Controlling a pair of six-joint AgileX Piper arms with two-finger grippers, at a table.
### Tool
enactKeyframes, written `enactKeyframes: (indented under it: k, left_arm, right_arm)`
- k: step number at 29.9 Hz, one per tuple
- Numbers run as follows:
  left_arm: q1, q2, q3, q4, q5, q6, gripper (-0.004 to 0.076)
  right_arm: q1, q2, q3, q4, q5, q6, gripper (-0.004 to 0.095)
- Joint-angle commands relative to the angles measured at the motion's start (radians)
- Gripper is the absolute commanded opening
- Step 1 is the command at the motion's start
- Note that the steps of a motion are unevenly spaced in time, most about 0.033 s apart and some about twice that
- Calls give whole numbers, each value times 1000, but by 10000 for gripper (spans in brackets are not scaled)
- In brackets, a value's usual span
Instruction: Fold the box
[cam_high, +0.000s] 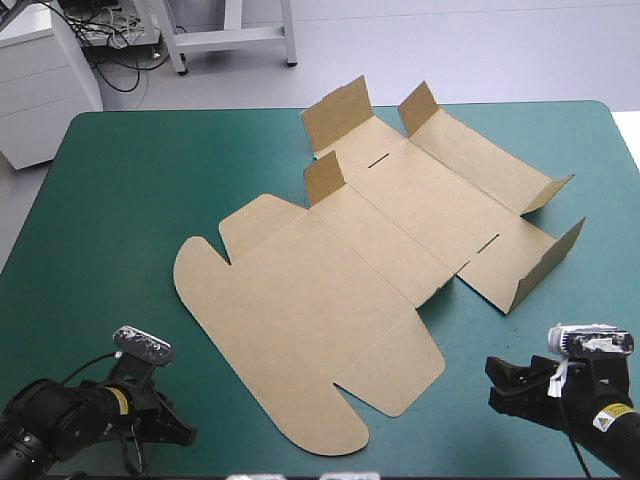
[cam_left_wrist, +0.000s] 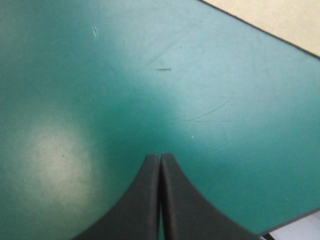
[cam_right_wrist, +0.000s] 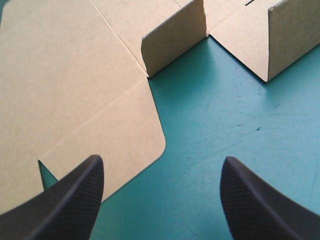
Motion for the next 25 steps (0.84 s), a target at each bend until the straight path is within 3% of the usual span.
enactKeyframes:
  k: [1, 7, 14, 25]
  left_arm:
    - [-5, -2, -21, -8, -24, 0, -32]
    - [-5, -2, -21, -8, -24, -2, -32]
    - [-5, -2, -21, -8, -24, -2, -32]
    - [-5, -2, -21, -8, -24, -2, -32]
  right_arm:
    - [3, 18, -34, 52, -95, 83, 645]
    - [3, 135, -34, 137, -173, 166, 646]
    - [3, 345, -34, 383, -301, 35, 644]
    - [3, 666, -34, 607, -386, -79, 644]
